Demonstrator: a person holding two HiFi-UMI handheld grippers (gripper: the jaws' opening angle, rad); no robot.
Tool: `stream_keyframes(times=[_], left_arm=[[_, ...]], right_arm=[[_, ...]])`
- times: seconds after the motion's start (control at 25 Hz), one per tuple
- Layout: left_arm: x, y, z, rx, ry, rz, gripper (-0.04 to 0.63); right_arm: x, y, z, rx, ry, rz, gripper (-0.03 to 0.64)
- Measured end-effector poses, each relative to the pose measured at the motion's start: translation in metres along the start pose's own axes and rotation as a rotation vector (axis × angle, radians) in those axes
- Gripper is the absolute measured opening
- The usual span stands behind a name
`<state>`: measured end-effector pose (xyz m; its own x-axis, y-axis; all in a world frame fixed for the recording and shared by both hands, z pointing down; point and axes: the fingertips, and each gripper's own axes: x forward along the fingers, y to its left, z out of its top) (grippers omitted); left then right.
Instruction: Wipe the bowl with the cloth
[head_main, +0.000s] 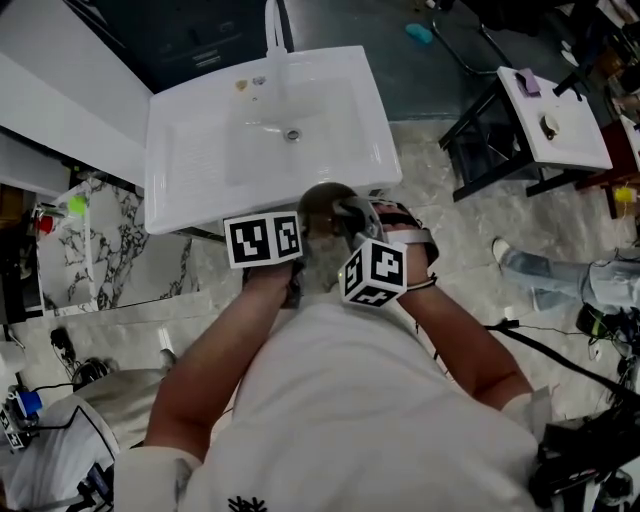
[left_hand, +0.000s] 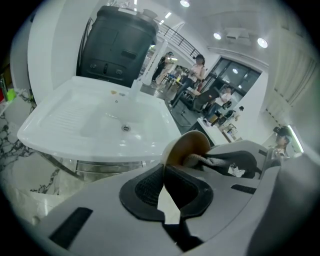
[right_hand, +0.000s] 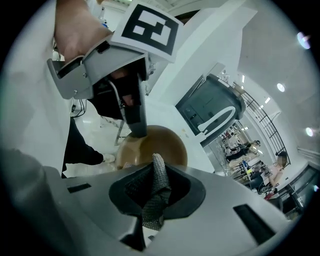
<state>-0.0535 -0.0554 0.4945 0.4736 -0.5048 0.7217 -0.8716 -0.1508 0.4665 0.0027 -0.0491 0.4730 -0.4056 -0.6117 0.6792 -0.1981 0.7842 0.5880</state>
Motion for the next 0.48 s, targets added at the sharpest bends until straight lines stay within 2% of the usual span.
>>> stream_keyframes(times=[0.28, 0.48], left_arm=[[0.003, -0.013, 0.006, 0.019, -0.002, -0.018, 0.018], [0.005, -0.023, 0.004, 0.042, 0.006, -0.029, 0.018]], right_arm=[[0.004, 0.021, 0.001, -0.040, 0.026, 0.066, 0.037], [0.004, 0.020, 0.013, -0.063, -0.010, 0.059, 0.037]])
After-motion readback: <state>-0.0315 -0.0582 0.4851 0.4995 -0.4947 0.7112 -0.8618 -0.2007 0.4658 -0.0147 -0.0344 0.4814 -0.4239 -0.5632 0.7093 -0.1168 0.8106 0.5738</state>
